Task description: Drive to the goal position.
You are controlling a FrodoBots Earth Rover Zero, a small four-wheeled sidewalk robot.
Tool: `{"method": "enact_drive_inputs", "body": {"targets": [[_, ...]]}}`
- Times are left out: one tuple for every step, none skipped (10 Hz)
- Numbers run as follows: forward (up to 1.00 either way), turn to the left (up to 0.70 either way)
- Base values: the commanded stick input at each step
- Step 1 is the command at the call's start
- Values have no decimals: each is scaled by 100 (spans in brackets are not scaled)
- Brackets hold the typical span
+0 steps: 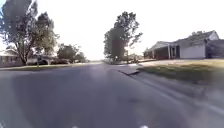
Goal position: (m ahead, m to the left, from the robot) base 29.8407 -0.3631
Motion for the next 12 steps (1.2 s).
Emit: {"method": "enact_drive_inputs", "body": {"targets": [[100,0],[100,0],[100,0],[100,0],[100,0],[100,0],[100,0],[100,0],[100,0],[100,0],[100,1],[100,3]]}}
